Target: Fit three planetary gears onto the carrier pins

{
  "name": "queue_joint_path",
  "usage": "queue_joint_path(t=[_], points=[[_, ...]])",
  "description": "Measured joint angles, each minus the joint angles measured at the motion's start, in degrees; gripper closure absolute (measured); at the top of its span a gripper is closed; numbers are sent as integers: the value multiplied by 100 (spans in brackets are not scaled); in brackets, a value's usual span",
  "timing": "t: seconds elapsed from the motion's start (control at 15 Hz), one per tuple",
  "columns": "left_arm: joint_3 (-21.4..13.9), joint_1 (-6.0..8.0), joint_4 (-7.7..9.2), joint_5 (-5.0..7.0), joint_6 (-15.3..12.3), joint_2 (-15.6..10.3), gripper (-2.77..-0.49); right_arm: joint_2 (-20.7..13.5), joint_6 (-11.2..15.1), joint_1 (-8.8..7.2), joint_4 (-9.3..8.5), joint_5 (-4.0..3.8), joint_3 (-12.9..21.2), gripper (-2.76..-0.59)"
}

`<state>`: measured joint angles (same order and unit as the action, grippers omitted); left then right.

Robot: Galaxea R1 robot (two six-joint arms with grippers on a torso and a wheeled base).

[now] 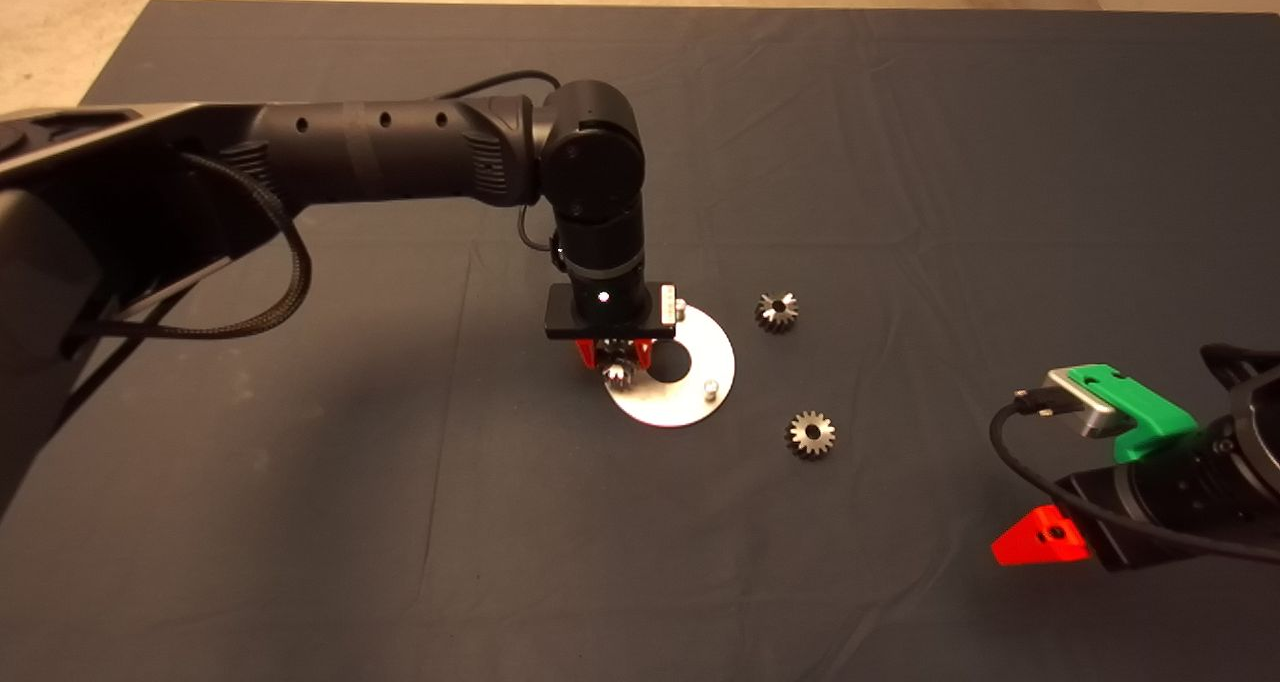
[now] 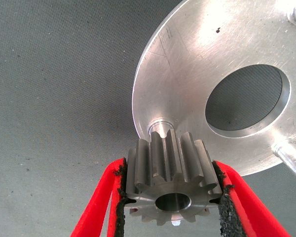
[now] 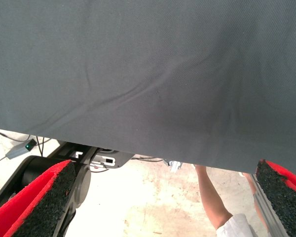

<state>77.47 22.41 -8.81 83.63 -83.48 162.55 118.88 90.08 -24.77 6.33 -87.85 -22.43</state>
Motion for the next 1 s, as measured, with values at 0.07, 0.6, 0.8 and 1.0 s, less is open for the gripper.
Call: queue_joint_path(t=[0.07, 0.6, 0.8, 1.0], points=[[0, 0, 0, 0, 5, 0, -99, 0, -2, 0, -2, 0, 0, -273], [0, 0, 0, -2, 13, -1, -104, 0, 0, 0, 0, 0, 0, -273], [4, -2, 2, 5, 16, 0, -105, 0, 0, 0, 0, 0, 0, -273], [6, -2, 5, -6, 46, 2, -118, 0, 0, 1, -2, 0, 0, -273]])
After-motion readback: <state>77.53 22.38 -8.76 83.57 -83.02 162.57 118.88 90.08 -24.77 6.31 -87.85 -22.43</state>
